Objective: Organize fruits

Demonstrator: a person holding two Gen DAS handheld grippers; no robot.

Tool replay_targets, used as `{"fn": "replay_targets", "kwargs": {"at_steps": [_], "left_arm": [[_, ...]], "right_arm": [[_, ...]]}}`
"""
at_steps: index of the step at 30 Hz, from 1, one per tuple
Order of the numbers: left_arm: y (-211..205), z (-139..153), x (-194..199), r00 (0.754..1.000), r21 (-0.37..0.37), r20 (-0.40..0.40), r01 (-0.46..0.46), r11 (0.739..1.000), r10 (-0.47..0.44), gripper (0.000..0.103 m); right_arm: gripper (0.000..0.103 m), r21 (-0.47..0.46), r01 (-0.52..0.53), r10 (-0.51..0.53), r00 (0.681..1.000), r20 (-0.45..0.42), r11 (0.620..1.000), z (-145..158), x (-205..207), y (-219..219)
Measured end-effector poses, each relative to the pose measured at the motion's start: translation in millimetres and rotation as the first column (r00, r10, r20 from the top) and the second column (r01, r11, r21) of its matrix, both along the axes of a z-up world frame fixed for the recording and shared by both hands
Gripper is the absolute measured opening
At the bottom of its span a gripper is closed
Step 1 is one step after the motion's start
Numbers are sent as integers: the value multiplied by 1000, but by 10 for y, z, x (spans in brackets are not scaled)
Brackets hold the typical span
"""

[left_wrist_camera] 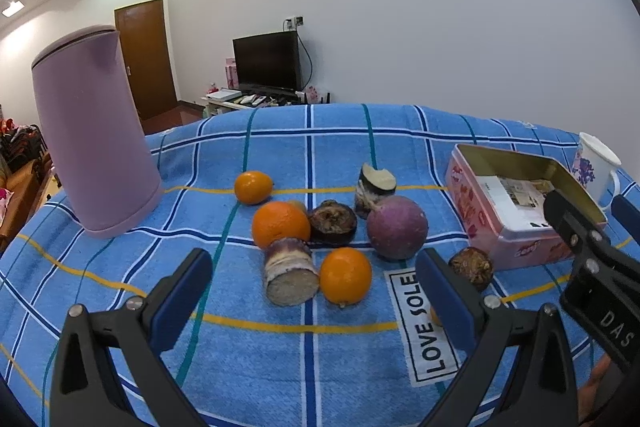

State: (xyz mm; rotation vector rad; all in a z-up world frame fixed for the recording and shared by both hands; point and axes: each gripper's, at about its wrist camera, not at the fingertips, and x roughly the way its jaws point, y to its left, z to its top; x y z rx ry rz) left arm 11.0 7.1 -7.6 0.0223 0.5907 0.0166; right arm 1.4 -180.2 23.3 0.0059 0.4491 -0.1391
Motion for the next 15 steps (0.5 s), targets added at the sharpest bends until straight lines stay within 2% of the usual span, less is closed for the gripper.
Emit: {"fn": "replay_targets", "kwargs": {"at_steps": [15], "left_arm": [[3,-6,-11,1000,7,-1,9,1000,-9,103]], "right_arm": [[102,37,-5,5,1000,-15,999,-48,5,-29]]}}
